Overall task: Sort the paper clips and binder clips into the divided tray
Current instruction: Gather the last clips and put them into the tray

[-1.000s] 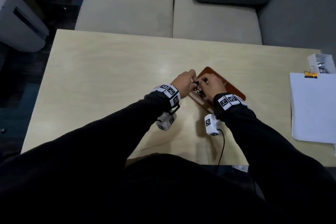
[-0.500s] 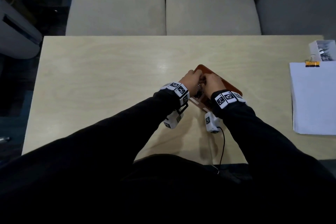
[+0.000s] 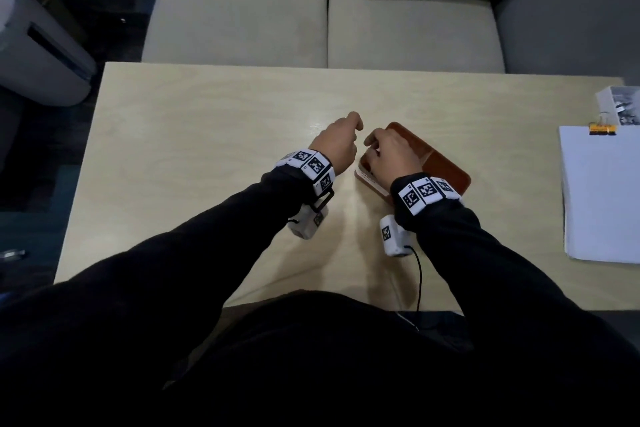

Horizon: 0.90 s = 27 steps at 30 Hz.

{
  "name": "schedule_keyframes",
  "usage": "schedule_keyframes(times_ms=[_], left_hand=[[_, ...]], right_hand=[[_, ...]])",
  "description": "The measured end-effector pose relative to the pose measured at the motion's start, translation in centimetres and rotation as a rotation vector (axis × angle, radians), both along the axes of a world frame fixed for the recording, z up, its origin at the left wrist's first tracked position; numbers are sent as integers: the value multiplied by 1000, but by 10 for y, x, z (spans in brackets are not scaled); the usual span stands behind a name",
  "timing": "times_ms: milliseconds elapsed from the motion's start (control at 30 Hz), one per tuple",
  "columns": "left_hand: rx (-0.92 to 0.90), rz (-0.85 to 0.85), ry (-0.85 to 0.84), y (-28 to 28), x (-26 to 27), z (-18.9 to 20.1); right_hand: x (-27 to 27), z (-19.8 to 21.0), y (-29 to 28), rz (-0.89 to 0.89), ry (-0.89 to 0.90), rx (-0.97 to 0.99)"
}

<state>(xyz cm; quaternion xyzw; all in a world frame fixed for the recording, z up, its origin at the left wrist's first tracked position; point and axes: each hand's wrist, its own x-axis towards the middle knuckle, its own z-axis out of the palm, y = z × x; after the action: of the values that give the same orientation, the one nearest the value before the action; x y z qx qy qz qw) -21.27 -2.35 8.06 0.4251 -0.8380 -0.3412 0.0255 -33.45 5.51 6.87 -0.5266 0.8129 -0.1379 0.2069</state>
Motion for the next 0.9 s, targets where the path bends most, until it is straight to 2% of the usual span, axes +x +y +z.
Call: schedule_keyframes(times_ms=[167, 533, 700, 900], left_hand=[[-43, 49, -93, 0, 70, -20], [98, 185, -401, 25, 227, -79], [125, 229, -442, 42, 268, -91], [168, 226, -520, 58, 291, -102]], right_hand=[[51, -7, 0, 173, -13, 37], [162, -35, 1, 509, -13, 193], [206, -55, 0, 648, -13, 252], [244, -72, 1, 775, -17, 341]])
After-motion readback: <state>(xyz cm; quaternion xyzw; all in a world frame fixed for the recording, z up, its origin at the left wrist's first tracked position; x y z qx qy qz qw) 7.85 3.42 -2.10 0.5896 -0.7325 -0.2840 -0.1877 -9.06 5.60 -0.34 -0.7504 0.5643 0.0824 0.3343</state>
